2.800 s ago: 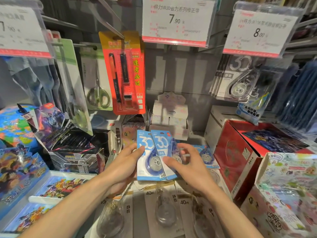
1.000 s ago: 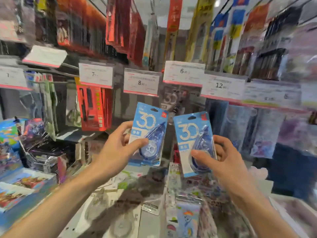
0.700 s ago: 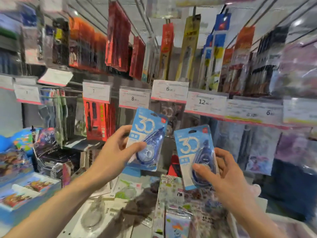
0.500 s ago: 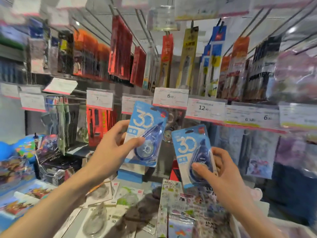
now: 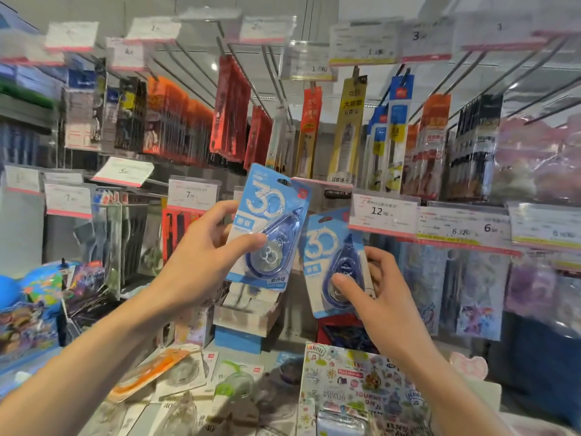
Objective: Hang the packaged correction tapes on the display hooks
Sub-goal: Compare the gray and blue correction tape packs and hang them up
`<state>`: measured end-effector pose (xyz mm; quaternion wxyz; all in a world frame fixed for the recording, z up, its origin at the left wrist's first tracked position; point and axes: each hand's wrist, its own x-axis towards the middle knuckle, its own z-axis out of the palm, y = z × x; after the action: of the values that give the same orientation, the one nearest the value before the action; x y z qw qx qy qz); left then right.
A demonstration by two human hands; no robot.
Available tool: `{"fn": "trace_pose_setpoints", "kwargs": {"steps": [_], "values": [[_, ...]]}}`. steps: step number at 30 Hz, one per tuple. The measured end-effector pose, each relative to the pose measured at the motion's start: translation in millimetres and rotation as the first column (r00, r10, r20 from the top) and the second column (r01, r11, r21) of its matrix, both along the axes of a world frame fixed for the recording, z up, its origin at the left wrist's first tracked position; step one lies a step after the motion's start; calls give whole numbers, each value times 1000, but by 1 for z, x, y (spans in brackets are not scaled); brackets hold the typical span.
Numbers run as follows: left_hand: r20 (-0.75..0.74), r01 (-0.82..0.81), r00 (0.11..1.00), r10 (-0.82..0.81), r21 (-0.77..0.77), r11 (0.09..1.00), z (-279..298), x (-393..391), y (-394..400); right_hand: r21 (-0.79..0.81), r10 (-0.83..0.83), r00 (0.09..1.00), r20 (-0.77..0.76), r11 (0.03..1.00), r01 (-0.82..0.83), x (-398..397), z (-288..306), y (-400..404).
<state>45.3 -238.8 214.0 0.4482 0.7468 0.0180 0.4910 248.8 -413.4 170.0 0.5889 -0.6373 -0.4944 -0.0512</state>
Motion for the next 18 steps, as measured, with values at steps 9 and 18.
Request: {"fn": "trace_pose_setpoints", "kwargs": {"steps": [9,18], "values": [[21,1,1000,-2,13,1000,-2,1,6,28,-62,997,36,998,61,-4,13,17],[-2,15,1000,-15,-22,1000,-12,7,15,60,-108,994,30,993,106,0,7,25]]}}
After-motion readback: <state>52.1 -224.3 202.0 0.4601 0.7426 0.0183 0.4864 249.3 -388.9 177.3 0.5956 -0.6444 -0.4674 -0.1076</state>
